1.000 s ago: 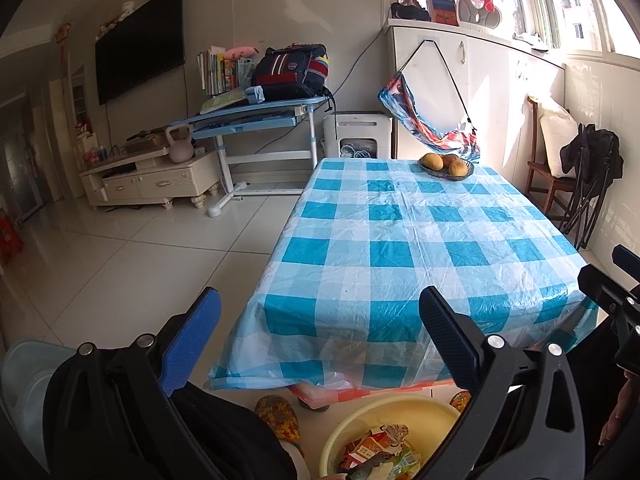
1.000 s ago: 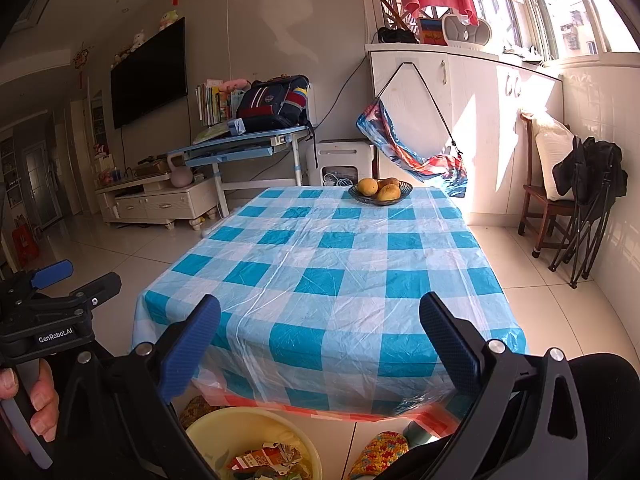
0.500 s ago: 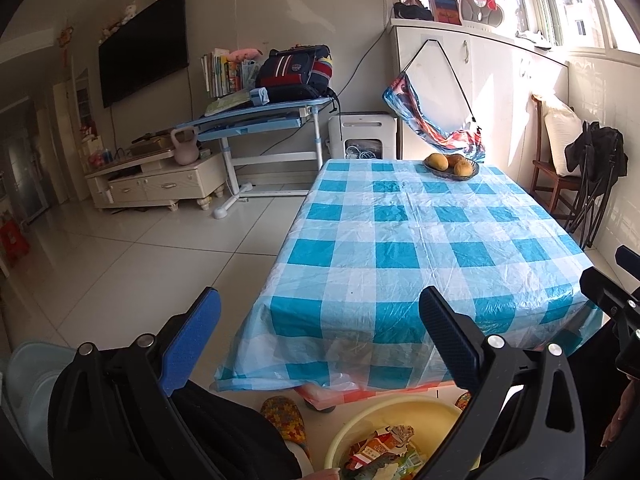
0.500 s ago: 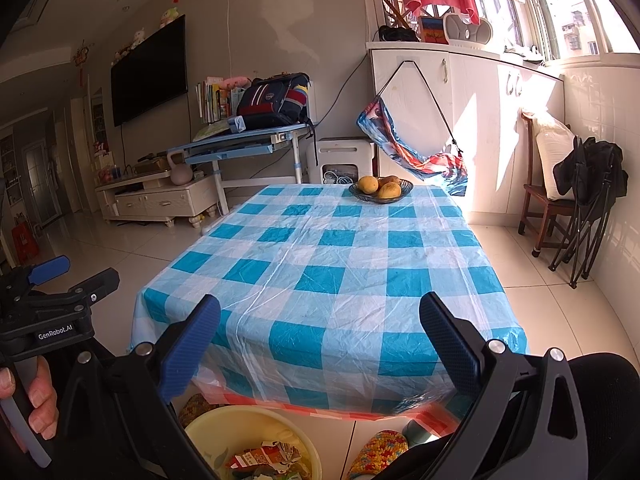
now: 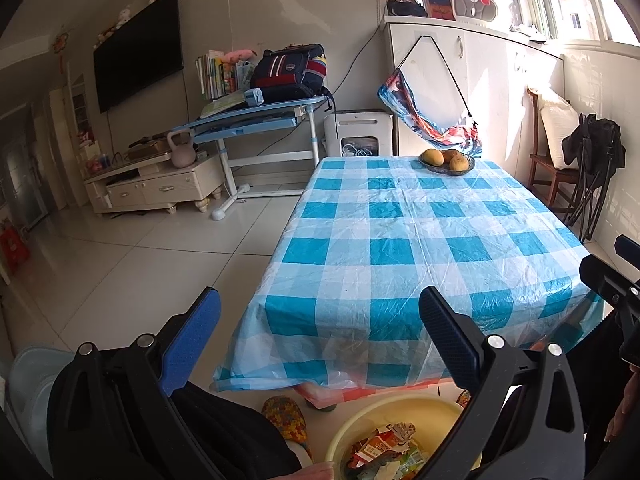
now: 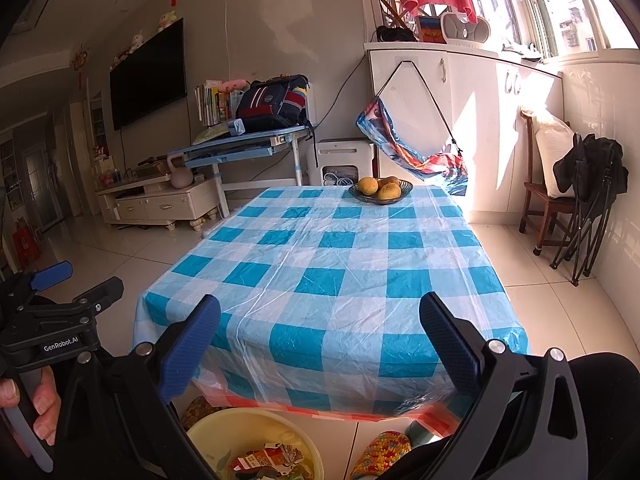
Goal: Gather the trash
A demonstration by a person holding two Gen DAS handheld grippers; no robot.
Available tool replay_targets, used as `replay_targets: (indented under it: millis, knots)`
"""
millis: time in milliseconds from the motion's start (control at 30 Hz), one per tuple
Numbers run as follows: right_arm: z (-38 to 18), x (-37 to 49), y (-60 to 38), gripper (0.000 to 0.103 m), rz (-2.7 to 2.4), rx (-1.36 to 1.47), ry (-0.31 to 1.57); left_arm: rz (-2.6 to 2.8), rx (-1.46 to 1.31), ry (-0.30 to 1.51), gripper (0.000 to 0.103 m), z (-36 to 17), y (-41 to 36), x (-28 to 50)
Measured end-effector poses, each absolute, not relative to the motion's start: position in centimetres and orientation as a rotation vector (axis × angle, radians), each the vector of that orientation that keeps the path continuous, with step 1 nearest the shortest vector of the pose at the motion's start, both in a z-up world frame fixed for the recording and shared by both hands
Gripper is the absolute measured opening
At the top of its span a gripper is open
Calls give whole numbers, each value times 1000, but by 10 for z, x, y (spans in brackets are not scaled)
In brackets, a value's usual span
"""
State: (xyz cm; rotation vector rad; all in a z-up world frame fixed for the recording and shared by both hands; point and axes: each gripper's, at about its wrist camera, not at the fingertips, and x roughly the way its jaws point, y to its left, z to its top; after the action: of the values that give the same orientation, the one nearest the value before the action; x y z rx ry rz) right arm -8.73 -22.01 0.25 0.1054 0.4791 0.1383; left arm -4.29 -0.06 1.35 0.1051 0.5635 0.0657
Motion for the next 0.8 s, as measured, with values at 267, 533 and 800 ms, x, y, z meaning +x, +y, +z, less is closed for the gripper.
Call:
replay_targets:
  millis: [267, 533, 800]
  knots:
    - [2, -87, -219, 95, 139, 102, 478, 67, 110, 563, 96, 13, -5, -43]
    - [5, -87, -218, 95, 143, 84, 467, 66, 110, 563, 96, 13, -6, -43]
    - [6, -88, -220, 95, 143, 80, 457, 65, 112, 562, 96, 14, -6, -44]
